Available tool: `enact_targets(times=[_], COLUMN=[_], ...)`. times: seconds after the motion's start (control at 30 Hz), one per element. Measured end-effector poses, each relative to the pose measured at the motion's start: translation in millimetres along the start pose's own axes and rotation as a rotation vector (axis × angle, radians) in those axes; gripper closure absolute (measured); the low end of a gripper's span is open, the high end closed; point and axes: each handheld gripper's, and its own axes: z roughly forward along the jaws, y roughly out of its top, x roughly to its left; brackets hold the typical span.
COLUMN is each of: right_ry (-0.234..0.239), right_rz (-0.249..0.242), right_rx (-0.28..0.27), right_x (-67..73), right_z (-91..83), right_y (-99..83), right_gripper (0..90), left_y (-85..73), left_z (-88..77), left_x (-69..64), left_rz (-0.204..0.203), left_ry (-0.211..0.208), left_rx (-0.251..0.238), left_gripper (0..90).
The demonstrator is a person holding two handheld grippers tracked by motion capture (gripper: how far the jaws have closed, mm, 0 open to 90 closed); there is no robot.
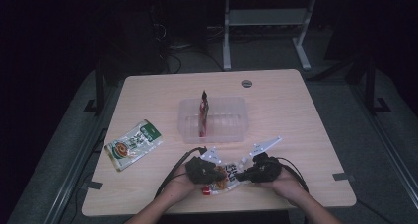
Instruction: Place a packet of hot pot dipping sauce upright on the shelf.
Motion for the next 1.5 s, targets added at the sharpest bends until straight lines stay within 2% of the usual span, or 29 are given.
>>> enact_targets(times=[0.13, 0.27, 0.5, 0.6, 0.63, 0.7, 0.77, 0.83, 0.87, 1.0, 1.1, 1.13, 1.23, 1.5], right_ry=[0.005, 0.021, 0.035, 0.049, 0.054, 0.068, 0.083, 0.088, 0.092, 0.097, 0.109, 0.112, 0.121, 0.120], right_rz=[-0.022, -0.041, -0.094, -0.113, -0.126, -0.137, -0.157, -0.170, -0.178, -0.205, -0.232, -0.241, -0.258, -0.284], right_rx=[-0.020, -0.062, -0.092, -0.101, -0.104, -0.112, -0.119, -0.124, -0.128, -0.146, -0.155, -0.163, -0.172, -0.201], right_x=[1.9, 2.8, 9.5, 14.2, 15.4, 17.5, 20.2, 23.0, 24.2, 28.3, 31.8, 33.0, 36.1, 39.5], right_z=[-6.1, -14.4, -23.1, -24.6, -24.9, -25.2, -26.5, -27.3, -27.7, -28.7, -28.3, -27.3, -24.5, -20.3], right_y=[2.7, 6.3, 12.8, 17.6, 19.9, 23.1, 27.0, 29.6, 30.5, 36.7, 45.9, 49.0, 58.0, 73.2], right_gripper=[89.2, 89.4, 89.5, 89.5, 89.5, 89.5, 89.5, 89.5, 89.5, 89.5, 89.6, 89.5, 89.5, 89.5], left_y=[1.0, -1.7, -12.7, -14.9, -15.0, -15.4, -15.3, -14.3, -13.8, -11.2, -8.2, -7.6, -6.2, -2.4], left_z=[-9.2, -26.5, -52.1, -55.6, -56.6, -56.4, -54.2, -53.3, -51.4, -44.5, -41.4, -39.9, -38.1, -36.4], left_x=[-2.5, 2.2, 13.9, 16.9, 18.0, 18.8, 17.4, 17.4, 15.8, 11.6, 9.7, 8.0, 6.6, 1.7], left_rz=[-0.003, 0.005, -0.038, -0.048, -0.039, -0.037, -0.054, -0.038, -0.052, -0.038, -0.007, -0.022, -0.027, -0.021], left_ry=[0.004, 0.028, 0.068, 0.072, 0.072, 0.071, 0.069, 0.068, 0.064, 0.046, 0.044, 0.037, 0.013, -0.019], left_rx=[-0.008, -0.013, -0.044, -0.048, -0.037, -0.033, -0.049, -0.033, -0.043, -0.034, -0.023, -0.038, -0.049, -0.079], left_gripper=[89.5, 89.5, 89.5, 89.5, 89.5, 89.5, 89.5, 89.5, 89.5, 89.5, 89.5, 89.5, 89.5, 89.5])
